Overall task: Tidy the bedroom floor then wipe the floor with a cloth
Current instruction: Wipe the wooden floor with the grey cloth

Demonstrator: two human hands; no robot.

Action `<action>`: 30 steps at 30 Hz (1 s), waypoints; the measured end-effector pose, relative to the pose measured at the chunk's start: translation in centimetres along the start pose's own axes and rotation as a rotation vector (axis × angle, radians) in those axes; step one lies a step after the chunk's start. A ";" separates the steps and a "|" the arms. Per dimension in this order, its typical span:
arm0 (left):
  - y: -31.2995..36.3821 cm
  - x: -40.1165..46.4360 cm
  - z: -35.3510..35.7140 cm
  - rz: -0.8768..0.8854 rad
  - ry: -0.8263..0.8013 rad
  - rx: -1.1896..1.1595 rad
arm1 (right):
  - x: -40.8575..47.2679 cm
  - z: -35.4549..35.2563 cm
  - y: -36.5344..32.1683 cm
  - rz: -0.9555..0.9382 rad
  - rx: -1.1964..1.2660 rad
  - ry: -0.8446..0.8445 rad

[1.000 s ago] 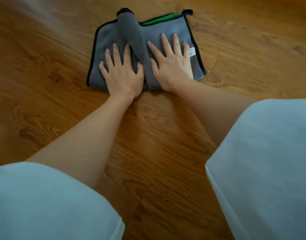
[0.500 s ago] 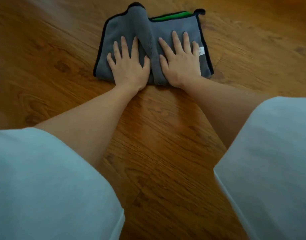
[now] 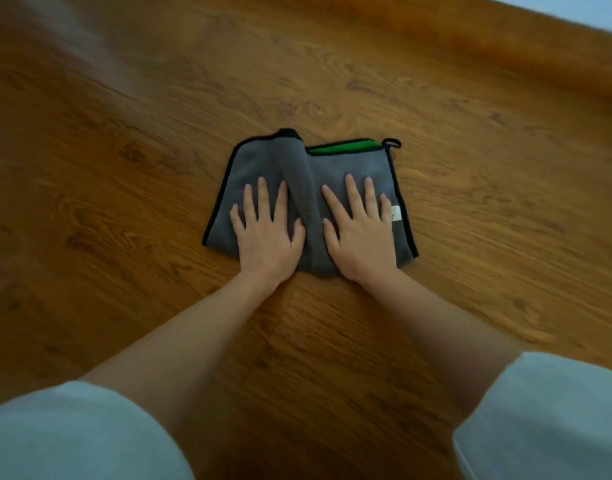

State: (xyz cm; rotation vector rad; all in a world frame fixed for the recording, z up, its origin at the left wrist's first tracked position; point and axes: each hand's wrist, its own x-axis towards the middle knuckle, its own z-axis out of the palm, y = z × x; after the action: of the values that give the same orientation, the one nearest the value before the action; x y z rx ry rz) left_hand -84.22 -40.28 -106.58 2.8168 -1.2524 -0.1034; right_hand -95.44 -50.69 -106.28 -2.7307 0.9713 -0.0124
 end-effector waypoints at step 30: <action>6.2 -7.3 0.5 0.646 -0.103 -0.019 | -16.0 0.8 2.7 0.350 -0.055 0.103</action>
State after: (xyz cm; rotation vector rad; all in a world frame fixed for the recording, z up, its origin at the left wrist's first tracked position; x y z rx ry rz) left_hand -93.73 -38.98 -106.34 2.2680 -2.0867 -0.2239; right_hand -109.46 -42.55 -106.51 -2.5895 1.4864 -0.0660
